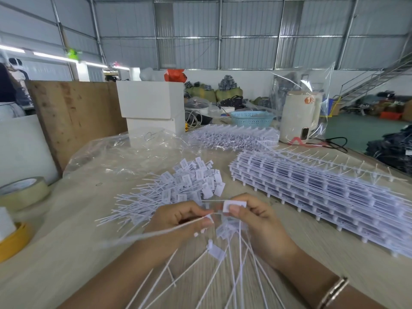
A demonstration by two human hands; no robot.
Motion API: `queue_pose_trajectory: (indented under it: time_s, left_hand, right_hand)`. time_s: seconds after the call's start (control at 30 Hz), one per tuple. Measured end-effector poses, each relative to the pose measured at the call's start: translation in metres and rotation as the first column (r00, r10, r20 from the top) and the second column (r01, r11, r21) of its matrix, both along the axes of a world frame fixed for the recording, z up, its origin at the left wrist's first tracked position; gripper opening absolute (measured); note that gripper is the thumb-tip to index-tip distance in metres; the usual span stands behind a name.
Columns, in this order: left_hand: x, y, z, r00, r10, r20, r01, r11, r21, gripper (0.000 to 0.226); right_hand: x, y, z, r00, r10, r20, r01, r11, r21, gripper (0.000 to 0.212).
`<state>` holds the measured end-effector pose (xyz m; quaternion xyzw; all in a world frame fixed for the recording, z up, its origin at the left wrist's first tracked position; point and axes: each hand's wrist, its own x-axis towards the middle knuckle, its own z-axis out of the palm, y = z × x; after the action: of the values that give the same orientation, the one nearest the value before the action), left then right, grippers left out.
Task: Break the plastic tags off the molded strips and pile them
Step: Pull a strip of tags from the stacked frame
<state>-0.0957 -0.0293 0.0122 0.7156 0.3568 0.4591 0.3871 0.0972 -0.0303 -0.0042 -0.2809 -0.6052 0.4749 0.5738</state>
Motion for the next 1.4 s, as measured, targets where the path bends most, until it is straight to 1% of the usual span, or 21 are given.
queue_pose_trajectory:
  time_s: [0.07,0.1,0.17,0.2,0.23,0.27,0.33,0.4,0.43,0.47,0.53,0.6,0.67,0.73,0.8,0.87,0.93,1.03,1.17,1.3,1.4]
  left_hand:
    - [-0.002,0.000,0.002,1.000,0.020,0.006,-0.020,1.000,0.003,0.008]
    - [-0.002,0.001,0.001,0.999,0.036,-0.022,-0.036,0.999,0.021,0.010]
    - [-0.003,0.002,-0.002,0.992,0.096,-0.087,-0.091,0.994,0.061,0.017]
    - [-0.003,0.003,-0.004,0.982,0.134,-0.133,-0.121,0.988,0.100,0.020]
    - [-0.003,0.004,-0.006,0.966,0.171,-0.196,-0.140,0.977,0.163,0.020]
    - [-0.003,0.004,-0.008,0.943,0.204,-0.263,-0.141,0.961,0.238,0.022]
    - [-0.003,0.004,-0.009,0.906,0.256,-0.337,-0.138,0.932,0.336,0.028]
    - [-0.002,0.005,-0.010,0.879,0.295,-0.374,-0.147,0.915,0.376,0.028]
    - [-0.002,0.004,-0.011,0.864,0.311,-0.395,-0.149,0.909,0.390,0.030]
    - [-0.001,0.004,-0.012,0.851,0.320,-0.416,-0.143,0.905,0.401,0.032]
    - [0.001,0.003,-0.012,0.836,0.325,-0.442,-0.117,0.893,0.435,0.035]
    - [0.004,-0.001,-0.010,0.826,0.323,-0.462,-0.086,0.882,0.463,0.037]
    - [0.007,-0.005,-0.007,0.821,0.321,-0.473,-0.058,0.870,0.489,0.035]
    - [0.010,-0.010,-0.004,0.820,0.320,-0.474,-0.031,0.852,0.523,0.032]
    - [0.011,-0.012,-0.003,0.820,0.303,-0.486,-0.005,0.853,0.522,0.035]
    - [0.009,-0.013,-0.003,0.820,0.288,-0.495,-0.001,0.865,0.502,0.040]
    - [0.004,-0.010,-0.003,0.809,0.301,-0.504,-0.008,0.864,0.504,0.034]
    - [-0.004,-0.005,-0.004,0.776,0.312,-0.548,0.002,0.868,0.497,0.029]
    - [-0.003,-0.003,-0.007,0.730,0.347,-0.589,0.033,0.842,0.538,0.022]
    - [0.000,-0.002,-0.007,0.723,0.380,-0.576,0.037,0.812,0.583,0.017]
    - [-0.002,-0.002,-0.005,0.724,0.400,-0.562,0.015,0.805,0.593,0.011]
  right_hand:
    - [0.005,0.002,0.000,0.998,0.003,-0.061,-0.007,0.998,-0.060,0.012]
    - [0.007,0.003,-0.001,1.000,-0.003,-0.020,0.002,0.998,-0.058,0.012]
    - [0.007,0.004,-0.004,0.985,-0.071,0.156,0.075,0.997,-0.024,0.012]
    - [0.005,0.005,-0.005,0.950,-0.140,0.280,0.142,0.990,0.013,0.010]
    - [0.002,0.006,-0.007,0.882,-0.224,0.415,0.214,0.974,0.072,0.008]
    - [0.000,0.007,-0.010,0.783,-0.298,0.547,0.262,0.954,0.144,0.004]
    - [-0.003,0.008,-0.011,0.566,-0.375,0.735,0.286,0.925,0.251,0.008]
    - [-0.005,0.008,-0.012,0.409,-0.404,0.818,0.304,0.906,0.295,0.013]
    - [-0.004,0.008,-0.012,0.375,-0.426,0.823,0.309,0.895,0.322,0.019]
    - [-0.004,0.007,-0.012,0.381,-0.456,0.804,0.312,0.882,0.353,0.021]
    - [-0.008,0.003,-0.010,0.449,-0.515,0.730,0.313,0.856,0.411,0.024]
    - [-0.012,0.001,-0.010,0.504,-0.548,0.668,0.320,0.837,0.445,0.041]
    - [-0.017,-0.002,-0.011,0.518,-0.528,0.673,0.283,0.848,0.448,0.052]
    - [-0.020,-0.004,-0.010,0.531,-0.483,0.696,0.223,0.872,0.435,0.057]
    - [-0.019,-0.006,-0.008,0.601,-0.428,0.675,0.187,0.896,0.402,0.053]
    - [-0.016,-0.006,-0.007,0.681,-0.403,0.611,0.202,0.906,0.372,0.038]
    - [-0.013,-0.002,-0.006,0.731,-0.405,0.549,0.253,0.908,0.334,0.028]
    - [-0.011,0.003,-0.006,0.787,-0.398,0.471,0.320,0.917,0.239,0.035]
    - [-0.010,0.003,-0.011,0.771,-0.330,0.545,0.279,0.944,0.176,0.026]
    - [-0.009,0.002,-0.010,0.767,-0.294,0.570,0.268,0.954,0.132,0.028]
    - [-0.010,0.000,-0.007,0.755,-0.264,0.600,0.234,0.964,0.129,0.017]
